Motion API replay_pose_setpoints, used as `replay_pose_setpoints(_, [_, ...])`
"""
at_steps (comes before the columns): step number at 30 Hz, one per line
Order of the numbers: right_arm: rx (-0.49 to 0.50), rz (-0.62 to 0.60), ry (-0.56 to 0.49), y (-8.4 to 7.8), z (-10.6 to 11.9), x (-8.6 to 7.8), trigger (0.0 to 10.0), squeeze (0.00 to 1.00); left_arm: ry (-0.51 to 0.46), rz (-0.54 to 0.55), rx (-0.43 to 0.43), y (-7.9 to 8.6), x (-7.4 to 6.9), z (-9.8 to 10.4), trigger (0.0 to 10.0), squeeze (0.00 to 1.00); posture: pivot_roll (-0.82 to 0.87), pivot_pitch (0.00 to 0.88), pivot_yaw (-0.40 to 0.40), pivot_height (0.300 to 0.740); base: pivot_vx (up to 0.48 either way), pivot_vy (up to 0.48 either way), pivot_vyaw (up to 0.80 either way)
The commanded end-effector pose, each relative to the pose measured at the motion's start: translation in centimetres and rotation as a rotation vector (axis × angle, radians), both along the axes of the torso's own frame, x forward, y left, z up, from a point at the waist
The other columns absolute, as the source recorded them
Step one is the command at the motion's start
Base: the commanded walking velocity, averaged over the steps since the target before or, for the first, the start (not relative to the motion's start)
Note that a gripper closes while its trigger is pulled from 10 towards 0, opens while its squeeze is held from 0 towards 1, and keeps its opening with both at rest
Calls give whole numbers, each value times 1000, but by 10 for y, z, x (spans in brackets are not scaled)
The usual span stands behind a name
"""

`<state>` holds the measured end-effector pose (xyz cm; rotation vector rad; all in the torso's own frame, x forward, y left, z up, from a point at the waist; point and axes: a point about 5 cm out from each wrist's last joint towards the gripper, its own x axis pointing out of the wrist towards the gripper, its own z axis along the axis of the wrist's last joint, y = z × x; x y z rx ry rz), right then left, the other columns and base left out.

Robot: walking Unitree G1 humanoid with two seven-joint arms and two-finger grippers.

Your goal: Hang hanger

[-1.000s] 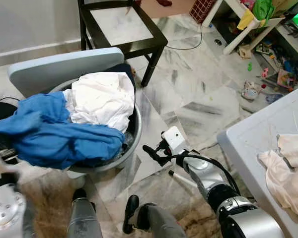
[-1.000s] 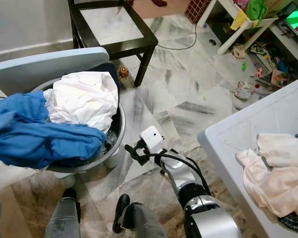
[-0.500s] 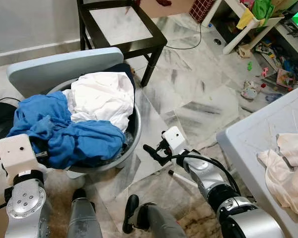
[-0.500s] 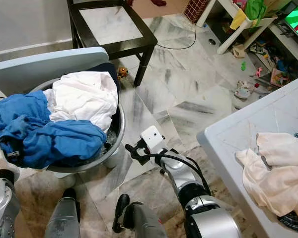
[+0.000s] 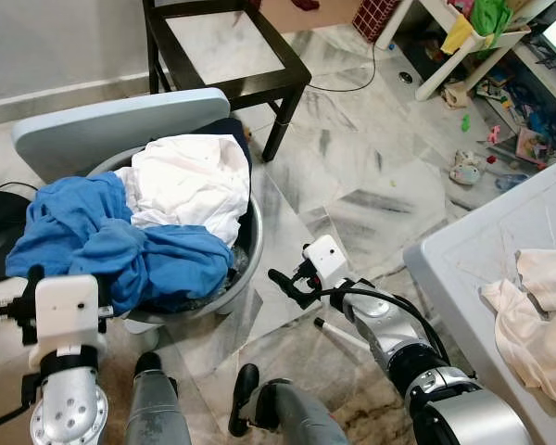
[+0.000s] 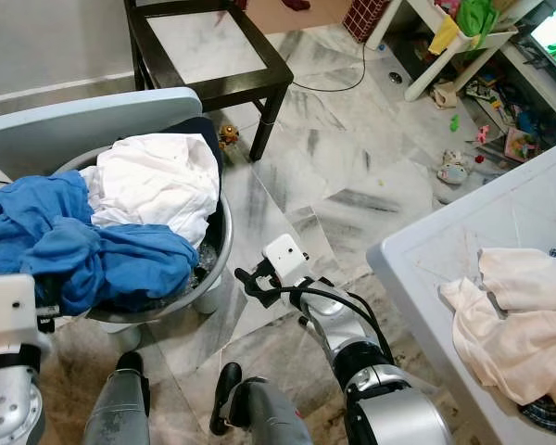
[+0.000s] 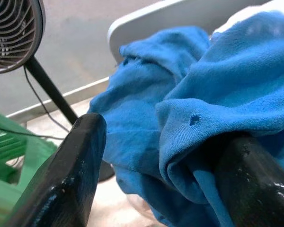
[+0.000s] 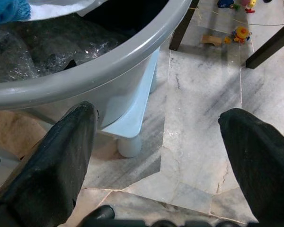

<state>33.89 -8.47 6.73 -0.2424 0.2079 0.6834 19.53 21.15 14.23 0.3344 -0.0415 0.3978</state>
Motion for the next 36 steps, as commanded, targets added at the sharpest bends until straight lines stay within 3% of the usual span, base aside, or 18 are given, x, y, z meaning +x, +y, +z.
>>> replay_pose_setpoints(1, [-22, -24, 33, -11, -9, -4, 10000, 0, 5, -48, -22, -8, -2, -3, 10000, 1000, 430, 356, -315, 740, 0, 0, 0])
replay_pose_setpoints(3, [-24, -19, 35, -11, -9, -4, 10000, 0, 15, -127, -55, -17, -1, -4, 10000, 1000, 433, 359, -317, 740, 0, 0, 0])
replay_pose_setpoints(13, [-23, -22, 33, -11, -8, -3, 10000, 0, 122, -248, -163, -33, -6, -25, 10000, 1000, 429, 360, -315, 740, 0, 0, 0])
replay_pose_setpoints(15, [-23, -23, 33, -11, -8, -3, 10000, 0, 140, -259, -171, -34, -7, -28, 10000, 1000, 428, 360, -316, 740, 0, 0, 0])
replay_pose_setpoints(18, [-23, -25, 31, -12, -8, -2, 10000, 0, 111, -214, -115, -25, -12, -29, 10000, 1000, 425, 360, -316, 740, 0, 0, 0])
replay_pose_setpoints(20, [-24, -25, 30, -13, -8, -2, 10000, 0, 51, -139, -88, -13, -12, -20, 10000, 816, 425, 361, -317, 740, 0, 0, 0])
replay_pose_setpoints(21, [-25, -25, 31, -13, -8, -3, 10000, 0, 11, -99, -81, -5, -10, -13, 10000, 0, 425, 361, -317, 740, 0, 0, 0])
replay_pose_setpoints(26, [-30, -20, 37, -12, -9, -4, 10000, 0, -63, 8, -66, 15, -5, 2, 10000, 0, 431, 363, -324, 740, 0, 0, 0])
replay_pose_setpoints(31, [-29, -11, 38, -9, -9, -4, 10000, 0, -115, 154, -49, 51, -4, 15, 10000, 0, 437, 364, -328, 740, 0, 0, 0])
replay_pose_setpoints(33, [-29, -9, 39, -9, -9, -4, 10000, 0, -119, 173, -45, 57, -4, 16, 10000, 0, 438, 366, -329, 740, 0, 0, 0])
replay_pose_setpoints(36, [-28, -4, 40, -8, -10, -5, 10000, 0, -101, 275, -36, 77, -9, 15, 10000, 0, 438, 367, -328, 740, 0, 0, 0])
